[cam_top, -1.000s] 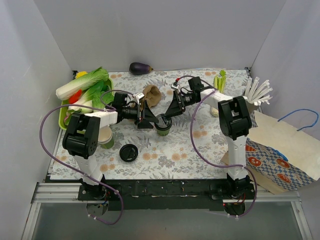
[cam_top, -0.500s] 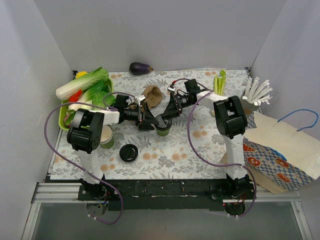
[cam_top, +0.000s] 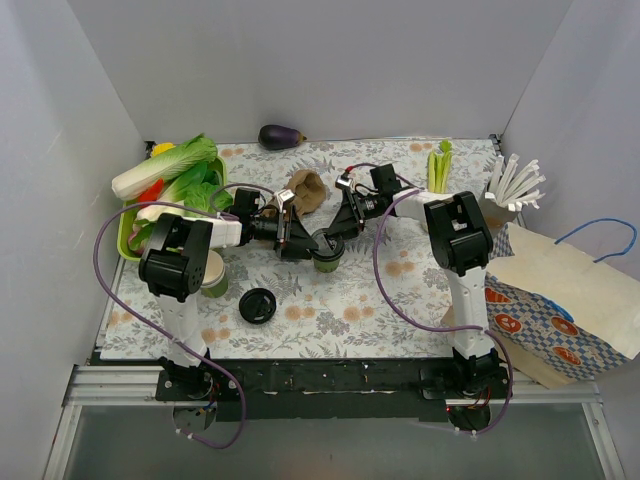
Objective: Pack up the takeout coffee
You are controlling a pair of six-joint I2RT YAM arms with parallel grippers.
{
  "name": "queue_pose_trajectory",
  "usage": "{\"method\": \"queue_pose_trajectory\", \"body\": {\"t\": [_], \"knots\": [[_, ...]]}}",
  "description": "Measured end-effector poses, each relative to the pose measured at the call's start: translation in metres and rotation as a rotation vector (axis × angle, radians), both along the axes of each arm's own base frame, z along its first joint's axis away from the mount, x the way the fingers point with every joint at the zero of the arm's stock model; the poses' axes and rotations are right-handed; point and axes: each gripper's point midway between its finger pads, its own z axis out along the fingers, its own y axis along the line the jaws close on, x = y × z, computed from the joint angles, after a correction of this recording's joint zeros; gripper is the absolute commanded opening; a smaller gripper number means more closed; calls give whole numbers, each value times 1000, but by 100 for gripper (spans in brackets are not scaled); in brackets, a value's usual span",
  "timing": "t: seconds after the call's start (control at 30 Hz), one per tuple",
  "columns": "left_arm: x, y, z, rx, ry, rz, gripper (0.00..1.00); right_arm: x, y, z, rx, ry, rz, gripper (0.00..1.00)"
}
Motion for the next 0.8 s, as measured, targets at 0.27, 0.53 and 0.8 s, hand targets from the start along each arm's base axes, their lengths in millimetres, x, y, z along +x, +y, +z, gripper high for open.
{"method": "queue_pose_trajectory", "body": {"t": [0.27, 0.53, 0.8], "knots": [[-1, -1, -4, -28, -23, -18, 79, 0, 0, -3, 21, 22, 16, 74], [-1, -2, -5, -65, -42, -38, 79, 0, 0, -3, 29, 23, 22, 74], [-1, -2, -11, -69, -39, -52, 76, -1, 0, -3, 32, 18, 24, 73]]}}
